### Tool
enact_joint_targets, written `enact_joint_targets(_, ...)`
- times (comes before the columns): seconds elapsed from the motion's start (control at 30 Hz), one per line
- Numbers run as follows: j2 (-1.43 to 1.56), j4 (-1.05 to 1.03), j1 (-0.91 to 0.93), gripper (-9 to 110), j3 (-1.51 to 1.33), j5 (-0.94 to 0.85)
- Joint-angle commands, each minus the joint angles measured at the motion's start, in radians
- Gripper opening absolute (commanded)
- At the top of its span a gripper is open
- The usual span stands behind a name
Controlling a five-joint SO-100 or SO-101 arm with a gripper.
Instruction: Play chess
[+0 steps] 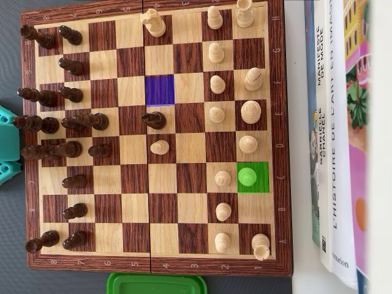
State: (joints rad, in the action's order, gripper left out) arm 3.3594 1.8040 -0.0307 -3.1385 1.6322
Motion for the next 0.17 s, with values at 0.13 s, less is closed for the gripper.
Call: enact_joint_targets(0.13,-0.012,0.0,0.002,15,-0.02,-0.003)
